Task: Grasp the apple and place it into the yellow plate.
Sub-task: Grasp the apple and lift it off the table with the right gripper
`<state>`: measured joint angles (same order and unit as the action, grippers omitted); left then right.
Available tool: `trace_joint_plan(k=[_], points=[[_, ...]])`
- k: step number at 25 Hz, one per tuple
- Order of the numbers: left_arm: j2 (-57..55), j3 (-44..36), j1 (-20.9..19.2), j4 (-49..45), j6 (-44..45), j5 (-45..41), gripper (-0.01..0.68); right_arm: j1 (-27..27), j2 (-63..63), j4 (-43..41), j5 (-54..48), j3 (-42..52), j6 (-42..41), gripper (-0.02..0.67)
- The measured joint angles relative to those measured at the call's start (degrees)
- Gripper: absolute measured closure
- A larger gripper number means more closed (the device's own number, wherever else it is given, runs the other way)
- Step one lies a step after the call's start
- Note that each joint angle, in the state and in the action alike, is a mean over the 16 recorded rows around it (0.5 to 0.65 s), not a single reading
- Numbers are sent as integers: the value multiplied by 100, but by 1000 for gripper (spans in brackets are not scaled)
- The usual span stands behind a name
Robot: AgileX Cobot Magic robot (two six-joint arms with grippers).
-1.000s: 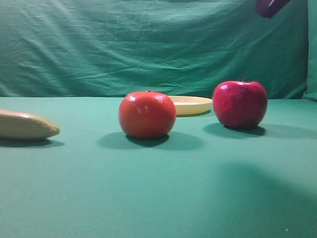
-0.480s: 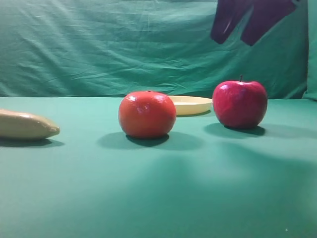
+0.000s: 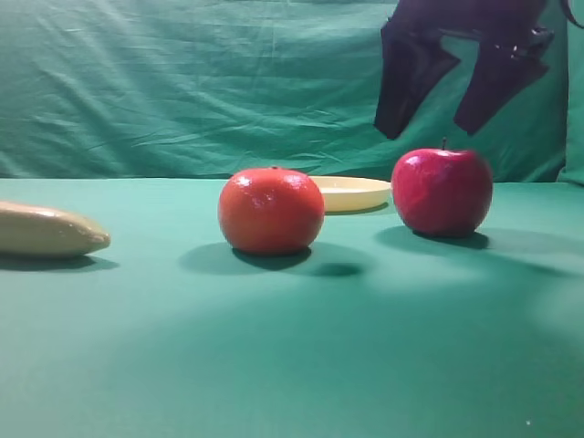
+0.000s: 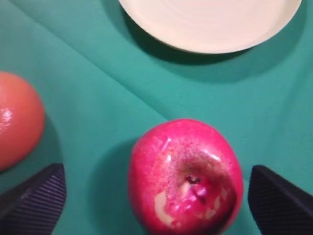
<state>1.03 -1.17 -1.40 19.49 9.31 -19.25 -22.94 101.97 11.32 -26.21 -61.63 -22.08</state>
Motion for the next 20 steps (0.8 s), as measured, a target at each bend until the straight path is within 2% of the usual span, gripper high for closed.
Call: trace_joint_plan(k=[11,20], points=[[0,0,0,0,0,0,516,1,241,0,178,-320,6,145],[0,0,0,0,0,0,516,1,506,0,227,-1545,8,155]])
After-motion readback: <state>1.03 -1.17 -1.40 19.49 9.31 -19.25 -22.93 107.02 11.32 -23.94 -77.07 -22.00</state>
